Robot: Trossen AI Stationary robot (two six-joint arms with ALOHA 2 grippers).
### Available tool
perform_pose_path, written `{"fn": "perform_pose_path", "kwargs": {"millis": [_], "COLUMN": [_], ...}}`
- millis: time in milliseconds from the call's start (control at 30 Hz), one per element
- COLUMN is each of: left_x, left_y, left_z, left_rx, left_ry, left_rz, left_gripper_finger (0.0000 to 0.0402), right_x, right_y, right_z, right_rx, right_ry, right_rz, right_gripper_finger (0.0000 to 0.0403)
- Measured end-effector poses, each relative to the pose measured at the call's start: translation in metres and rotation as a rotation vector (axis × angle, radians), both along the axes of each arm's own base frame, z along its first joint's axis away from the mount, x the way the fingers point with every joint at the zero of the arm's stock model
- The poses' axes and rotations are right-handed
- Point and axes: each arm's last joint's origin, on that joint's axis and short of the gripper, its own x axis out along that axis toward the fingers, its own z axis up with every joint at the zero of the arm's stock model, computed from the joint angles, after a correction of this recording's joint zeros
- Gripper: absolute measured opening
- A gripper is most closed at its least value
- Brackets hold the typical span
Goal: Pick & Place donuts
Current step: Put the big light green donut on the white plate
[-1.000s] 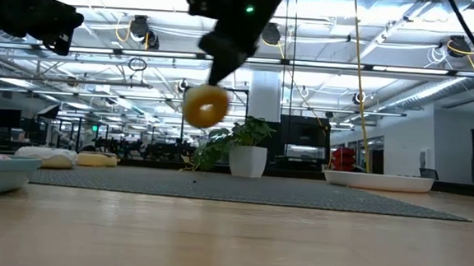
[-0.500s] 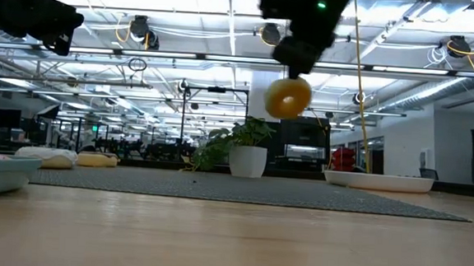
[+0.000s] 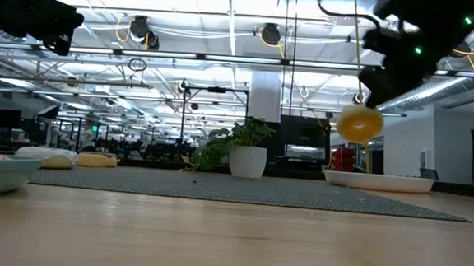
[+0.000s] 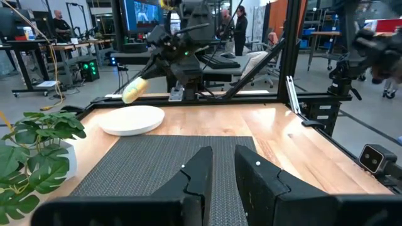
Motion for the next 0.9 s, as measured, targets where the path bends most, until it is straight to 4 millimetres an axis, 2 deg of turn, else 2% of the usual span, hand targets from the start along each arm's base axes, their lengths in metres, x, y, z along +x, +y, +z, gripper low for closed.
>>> {"fn": "perform_pose_path", "kwargs": {"millis": [133, 267, 533, 733, 900], "left_x": [0.0, 0.0, 0.0, 0.0, 0.0], "left_y": [0.0, 0.0, 0.0, 0.0, 0.0], "left_z": [0.0, 0.0, 0.0, 0.0, 0.0], "left_rx": [0.0, 0.0, 0.0, 0.0, 0.0], "left_ry": [0.0, 0.0, 0.0, 0.0, 0.0], "left_rz": [0.0, 0.0, 0.0, 0.0, 0.0], "left_gripper_finger": [0.007, 0.007, 0.007, 0.007, 0.007], "right_x": [-0.029, -0.042, -0.045, -0.047, -0.045], "right_y": [-0.013, -0.023, -0.039, -0.053, -0.063], "right_z": [-0.02, -0.041, -0.059, -0.061, -0.063], "right_rx": [-0.01, 0.006, -0.001, -0.013, 0.026], "right_ry": [-0.096, -0.145, -0.157, -0.131, -0.118], "right_rz": [-0.043, -0.039, -0.045, -0.117, -0.113], "right_gripper_finger": [0.0, 0.0, 0.0, 0.0, 0.0]}}
